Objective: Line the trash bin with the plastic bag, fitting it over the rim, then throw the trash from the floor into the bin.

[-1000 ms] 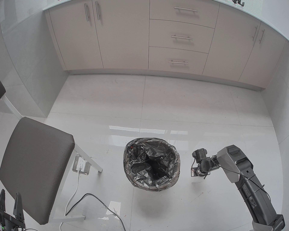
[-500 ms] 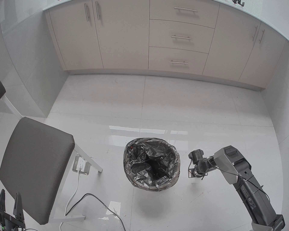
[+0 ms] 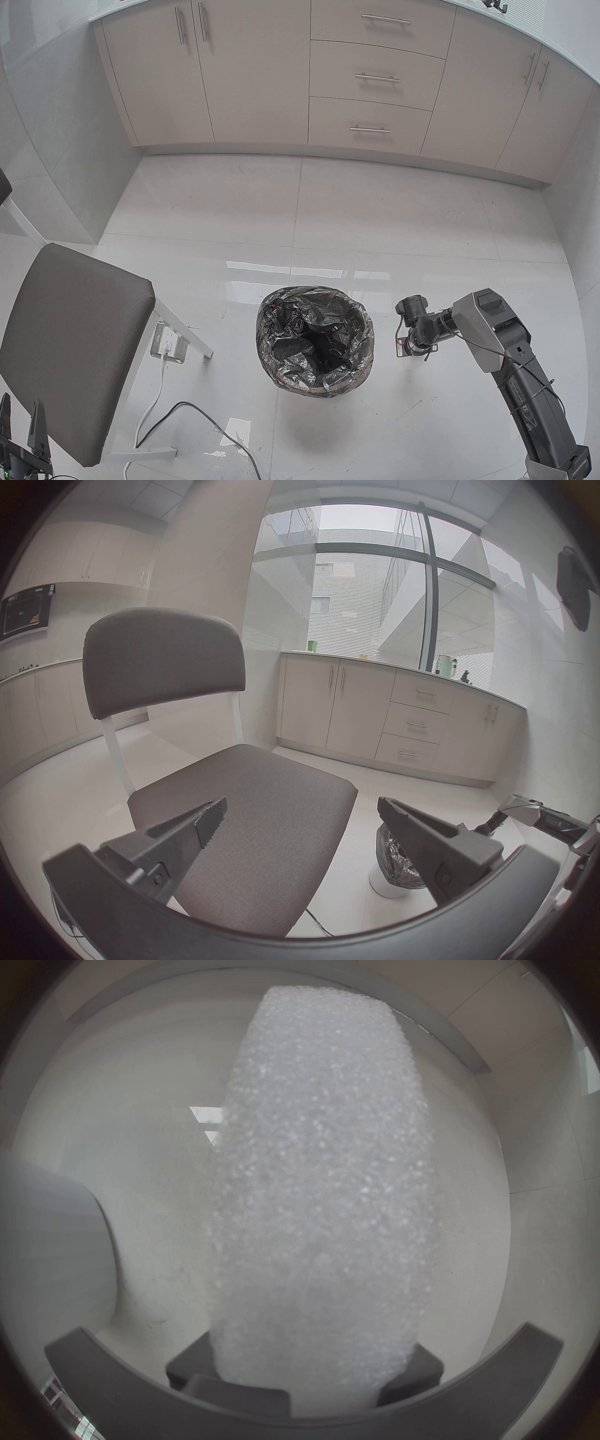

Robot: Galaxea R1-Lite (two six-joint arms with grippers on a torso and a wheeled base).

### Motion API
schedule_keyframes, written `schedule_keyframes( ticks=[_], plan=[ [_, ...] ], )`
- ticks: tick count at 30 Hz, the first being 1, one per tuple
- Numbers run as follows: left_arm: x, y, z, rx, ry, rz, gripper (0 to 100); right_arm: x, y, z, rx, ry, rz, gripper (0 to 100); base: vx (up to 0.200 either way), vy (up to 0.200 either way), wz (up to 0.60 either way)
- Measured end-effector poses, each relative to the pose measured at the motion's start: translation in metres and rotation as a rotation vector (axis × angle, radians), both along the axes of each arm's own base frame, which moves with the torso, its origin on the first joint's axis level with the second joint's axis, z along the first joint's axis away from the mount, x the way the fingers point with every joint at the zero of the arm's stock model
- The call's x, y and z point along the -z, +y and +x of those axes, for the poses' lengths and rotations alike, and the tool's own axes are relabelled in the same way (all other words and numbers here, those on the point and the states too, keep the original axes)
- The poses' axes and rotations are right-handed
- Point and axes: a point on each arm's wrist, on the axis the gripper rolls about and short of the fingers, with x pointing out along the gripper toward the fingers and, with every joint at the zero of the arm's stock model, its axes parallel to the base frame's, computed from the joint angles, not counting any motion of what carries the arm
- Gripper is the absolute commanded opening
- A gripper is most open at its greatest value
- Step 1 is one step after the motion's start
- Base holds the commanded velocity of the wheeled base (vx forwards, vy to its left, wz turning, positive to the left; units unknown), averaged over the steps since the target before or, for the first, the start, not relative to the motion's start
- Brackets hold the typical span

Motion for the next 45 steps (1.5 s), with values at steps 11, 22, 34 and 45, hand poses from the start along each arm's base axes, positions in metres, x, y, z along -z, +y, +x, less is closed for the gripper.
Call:
schedule_keyframes(
  ticks=[11,22,34,45],
  plan=[
    [0.0,0.001,0.0,-0.042,0.004,0.017,100,-0.084,0.0,0.005,0.002,-0.002,-0.002,0,0.0,0.0,0.0],
    [0.001,0.001,0.0,-0.049,0.021,0.057,100,-0.179,0.009,-0.006,-0.019,-0.036,0.007,0,0.0,0.0,0.0],
    [0.006,0.0,0.0,0.012,0.068,0.069,100,-0.248,0.077,-0.052,-0.15,-0.028,0.027,0,0.0,0.0,0.0],
    [0.007,-0.004,0.001,0.182,0.08,0.189,100,-0.274,0.164,-0.118,-0.34,0.018,0.037,0,0.0,0.0,0.0]
  ],
)
